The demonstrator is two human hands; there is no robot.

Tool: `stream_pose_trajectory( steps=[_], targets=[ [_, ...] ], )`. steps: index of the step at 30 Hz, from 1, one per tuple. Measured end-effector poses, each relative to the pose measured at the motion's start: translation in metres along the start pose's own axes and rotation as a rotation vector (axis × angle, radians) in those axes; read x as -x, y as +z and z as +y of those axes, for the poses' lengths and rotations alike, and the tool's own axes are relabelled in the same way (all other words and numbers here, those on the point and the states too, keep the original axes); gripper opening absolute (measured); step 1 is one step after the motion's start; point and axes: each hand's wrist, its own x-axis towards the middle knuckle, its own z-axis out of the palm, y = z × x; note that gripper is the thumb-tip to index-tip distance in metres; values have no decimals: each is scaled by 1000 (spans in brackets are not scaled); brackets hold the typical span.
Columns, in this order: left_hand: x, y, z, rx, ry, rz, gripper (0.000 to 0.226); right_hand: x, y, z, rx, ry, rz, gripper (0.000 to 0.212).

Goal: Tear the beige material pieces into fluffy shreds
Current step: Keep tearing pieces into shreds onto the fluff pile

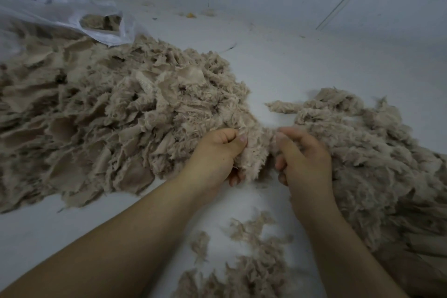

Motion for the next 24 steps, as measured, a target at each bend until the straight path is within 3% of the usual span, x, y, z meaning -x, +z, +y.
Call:
stream_pose_trajectory(
  steps=[3,5,9,11,14,20,22,24],
  targets=[
    [0,1,0,-43,18,-34,30,7,7,-5,65,-17,-159,22],
    [2,1,-1,-32,-5,-44,29,9,7,-6,94,-17,-224,17],
    [4,2,0,52,-8,8,23,7,5,-5,81,-32,-204,16],
    [4,1,1,55,42,11,32,7,5,-4,111,-59,-247,17],
    [4,1,1,6,133,87,38,7,4,-1,139,-101,-289,25],
    [3,-7,5,137,182,227,31,2,-1,7,124,-46,-238,38],
    [3,-16,12,45,165,128,28,1,-3,6,54,0,-207,39],
    [7,-28,20,-239,105,-198,26,2,-1,4,32,13,-201,44]
  ],
)
